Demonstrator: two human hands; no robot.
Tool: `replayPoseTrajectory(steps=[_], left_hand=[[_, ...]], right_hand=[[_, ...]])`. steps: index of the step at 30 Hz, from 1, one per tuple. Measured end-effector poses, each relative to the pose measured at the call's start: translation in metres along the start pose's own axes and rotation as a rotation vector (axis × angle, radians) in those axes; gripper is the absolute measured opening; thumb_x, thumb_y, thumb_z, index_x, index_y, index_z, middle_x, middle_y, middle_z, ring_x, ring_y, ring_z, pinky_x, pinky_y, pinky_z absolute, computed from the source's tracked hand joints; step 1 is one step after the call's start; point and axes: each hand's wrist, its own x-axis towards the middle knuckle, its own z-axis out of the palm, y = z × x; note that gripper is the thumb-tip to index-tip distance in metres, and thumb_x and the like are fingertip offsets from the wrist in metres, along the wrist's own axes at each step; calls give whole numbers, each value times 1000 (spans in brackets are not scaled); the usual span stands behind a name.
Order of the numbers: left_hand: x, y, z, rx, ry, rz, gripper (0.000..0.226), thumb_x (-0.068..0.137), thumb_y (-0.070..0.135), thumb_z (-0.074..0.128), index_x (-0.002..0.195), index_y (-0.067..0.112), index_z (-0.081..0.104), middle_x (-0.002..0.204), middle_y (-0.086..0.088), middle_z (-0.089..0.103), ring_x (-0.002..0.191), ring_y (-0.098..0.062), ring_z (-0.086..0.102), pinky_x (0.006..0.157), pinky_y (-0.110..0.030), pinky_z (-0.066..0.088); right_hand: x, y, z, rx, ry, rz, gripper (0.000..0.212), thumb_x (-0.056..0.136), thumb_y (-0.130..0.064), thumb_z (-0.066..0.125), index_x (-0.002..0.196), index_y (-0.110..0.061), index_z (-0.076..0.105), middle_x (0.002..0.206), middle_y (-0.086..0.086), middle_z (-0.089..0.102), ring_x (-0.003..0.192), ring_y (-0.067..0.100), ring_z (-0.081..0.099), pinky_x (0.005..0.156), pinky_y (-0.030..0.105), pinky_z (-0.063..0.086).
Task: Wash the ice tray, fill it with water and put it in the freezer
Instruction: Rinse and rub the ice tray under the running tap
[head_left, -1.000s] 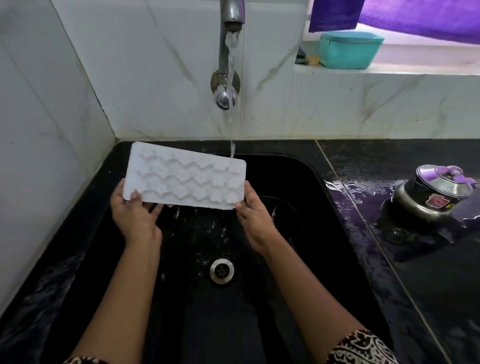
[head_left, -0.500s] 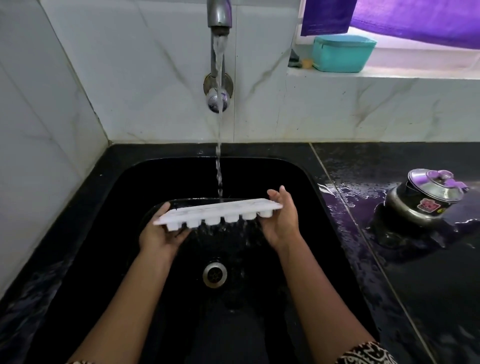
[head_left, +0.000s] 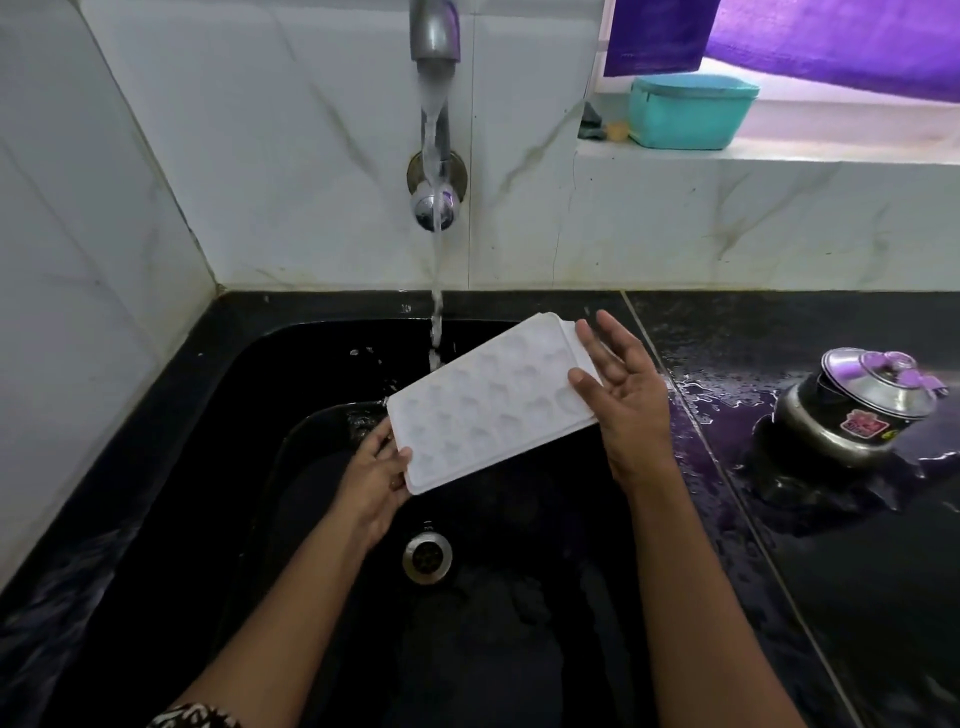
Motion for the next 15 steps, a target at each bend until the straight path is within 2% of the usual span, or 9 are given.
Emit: replayPoseTrajectory(steps=[2, 4, 7, 12, 13, 15], left_hand=[[0, 1, 2, -16, 24, 75, 50, 97, -7, 43, 140, 19, 41, 127, -1, 59, 97, -16, 63, 65, -33, 56], [3, 7, 1, -34, 66, 175, 50, 97, -7, 42, 141, 15, 40, 131, -3, 57, 109, -20, 60, 78, -37, 55], [6, 21, -3, -2, 142, 298, 48, 97, -6, 43, 141, 13, 42, 133, -4, 57, 119, -24, 57, 100, -49, 45], [3, 54, -26, 140, 284, 487, 48, 96, -5, 46, 139, 14, 47, 134, -4, 57, 116, -16, 57, 99, -33, 46], [1, 63, -36, 195, 329, 532, 47, 96, -4, 47, 139, 16, 49, 133, -3, 58, 115, -15, 57, 97, -30, 45], [-1, 77, -57, 264, 406, 601, 45, 95, -1, 49, 136, 18, 52, 131, 2, 58, 114, -11, 57, 97, -28, 45]], right_hand=[[3, 5, -2, -42, 47, -3, 56, 88, 11, 54, 133, -19, 44, 136, 2, 52, 125, 5, 50, 97, 22, 46], [5, 17, -2, -128, 141, 37, 52, 90, 8, 53, 135, -15, 44, 138, 4, 51, 124, 7, 51, 100, 25, 44], [5, 41, 3, -236, 203, 162, 45, 94, 1, 50, 137, -14, 47, 135, 5, 55, 121, 17, 55, 102, 37, 45], [-5, 63, 34, -87, 83, 377, 52, 97, 6, 39, 144, -13, 35, 142, 5, 48, 122, 17, 51, 106, 42, 40], [-9, 67, 45, -38, 35, 407, 53, 96, 8, 38, 143, -15, 36, 141, 3, 49, 122, 17, 52, 105, 43, 41], [-18, 67, 66, 28, -64, 477, 57, 94, 12, 37, 140, -22, 37, 130, -6, 55, 112, 11, 57, 97, 36, 47]])
